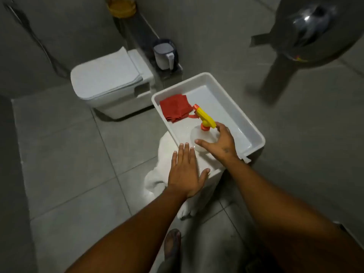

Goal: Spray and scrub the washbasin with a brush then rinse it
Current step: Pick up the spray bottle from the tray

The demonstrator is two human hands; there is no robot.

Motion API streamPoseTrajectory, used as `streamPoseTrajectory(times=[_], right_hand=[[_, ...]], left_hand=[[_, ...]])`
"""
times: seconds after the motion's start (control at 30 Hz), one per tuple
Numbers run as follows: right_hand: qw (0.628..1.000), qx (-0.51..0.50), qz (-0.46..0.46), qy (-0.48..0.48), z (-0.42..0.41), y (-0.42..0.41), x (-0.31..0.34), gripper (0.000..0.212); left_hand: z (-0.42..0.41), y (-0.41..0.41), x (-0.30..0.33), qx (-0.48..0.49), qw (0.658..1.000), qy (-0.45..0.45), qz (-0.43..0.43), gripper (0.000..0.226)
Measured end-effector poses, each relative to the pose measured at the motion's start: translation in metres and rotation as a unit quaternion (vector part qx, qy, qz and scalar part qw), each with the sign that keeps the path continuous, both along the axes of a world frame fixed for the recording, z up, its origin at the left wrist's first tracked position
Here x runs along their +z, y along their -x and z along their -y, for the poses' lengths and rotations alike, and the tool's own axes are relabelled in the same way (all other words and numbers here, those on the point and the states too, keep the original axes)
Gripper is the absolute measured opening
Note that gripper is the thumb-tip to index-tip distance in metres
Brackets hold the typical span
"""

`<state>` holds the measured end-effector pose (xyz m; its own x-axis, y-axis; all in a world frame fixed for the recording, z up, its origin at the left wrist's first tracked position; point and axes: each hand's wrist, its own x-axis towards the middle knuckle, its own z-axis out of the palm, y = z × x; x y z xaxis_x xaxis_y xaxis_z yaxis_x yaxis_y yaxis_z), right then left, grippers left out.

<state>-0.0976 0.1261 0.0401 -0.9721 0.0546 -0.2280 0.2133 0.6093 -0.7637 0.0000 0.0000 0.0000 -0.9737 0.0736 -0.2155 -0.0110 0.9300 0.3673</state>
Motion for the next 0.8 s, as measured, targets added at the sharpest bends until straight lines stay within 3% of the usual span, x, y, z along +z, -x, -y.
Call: streamPoseTrajectory(times=[0.3,0.43,0.6,0.8], right_hand=[[0.995,0.092,-0.046,0.004,0.015,0.047,-0.011,0.092],[0.992,0.096,-0.063,0.053,0.029,0.054,-0.007,0.068],[0.990,0.032,-0.046,0.128,0.042,0.049,0.007,0.033],[0.980,0.038,-0.079,0.181,0.025,0.027,0.066,0.040]], left_hand=[[0.005,0.001,-0.027,-0.025,0.999,0.033,0.017,0.091],[0.004,-0.001,-0.025,-0.029,0.999,0.038,0.013,0.091],[0.007,0.004,-0.022,-0.039,0.998,0.040,0.018,0.090],[0.018,0.007,-0.014,-0.073,0.995,0.053,0.044,0.089]])
